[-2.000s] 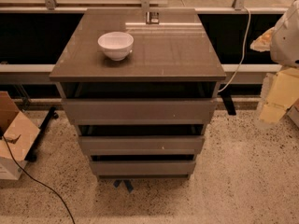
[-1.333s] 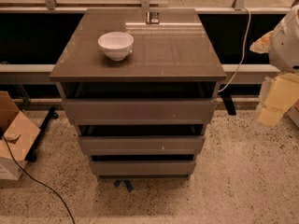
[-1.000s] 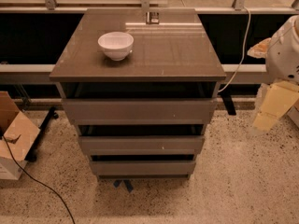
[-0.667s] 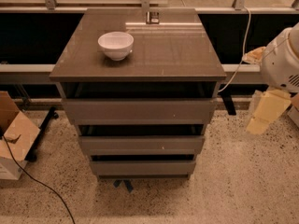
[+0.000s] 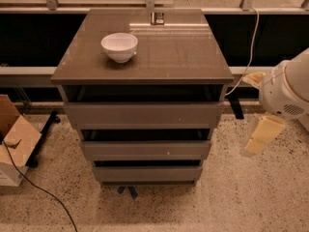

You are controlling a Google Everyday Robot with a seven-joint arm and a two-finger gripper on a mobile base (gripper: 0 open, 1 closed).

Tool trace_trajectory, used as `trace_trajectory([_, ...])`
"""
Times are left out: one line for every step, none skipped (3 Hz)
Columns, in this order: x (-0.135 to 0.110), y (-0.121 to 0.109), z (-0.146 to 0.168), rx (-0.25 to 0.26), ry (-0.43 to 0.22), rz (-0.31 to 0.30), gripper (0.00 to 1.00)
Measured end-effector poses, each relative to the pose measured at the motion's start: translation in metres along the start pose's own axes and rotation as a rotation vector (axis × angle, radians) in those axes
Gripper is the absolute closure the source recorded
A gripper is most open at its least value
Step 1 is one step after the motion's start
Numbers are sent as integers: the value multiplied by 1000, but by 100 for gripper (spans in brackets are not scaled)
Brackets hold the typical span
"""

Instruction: Open bottom drawer

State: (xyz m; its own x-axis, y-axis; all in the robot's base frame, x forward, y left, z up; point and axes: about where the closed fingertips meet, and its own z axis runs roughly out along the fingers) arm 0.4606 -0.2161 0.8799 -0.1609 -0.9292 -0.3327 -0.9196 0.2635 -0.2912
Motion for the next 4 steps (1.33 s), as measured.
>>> trace_trajectory([12,-3,32,-67,-35,46,0])
trace_trajectory([14,-3,40,-84,-39,54,0])
trace_trajectory([13,-2,45,-96,-36,64,0])
trace_trajectory([10,1,61,-75,-72,58,0])
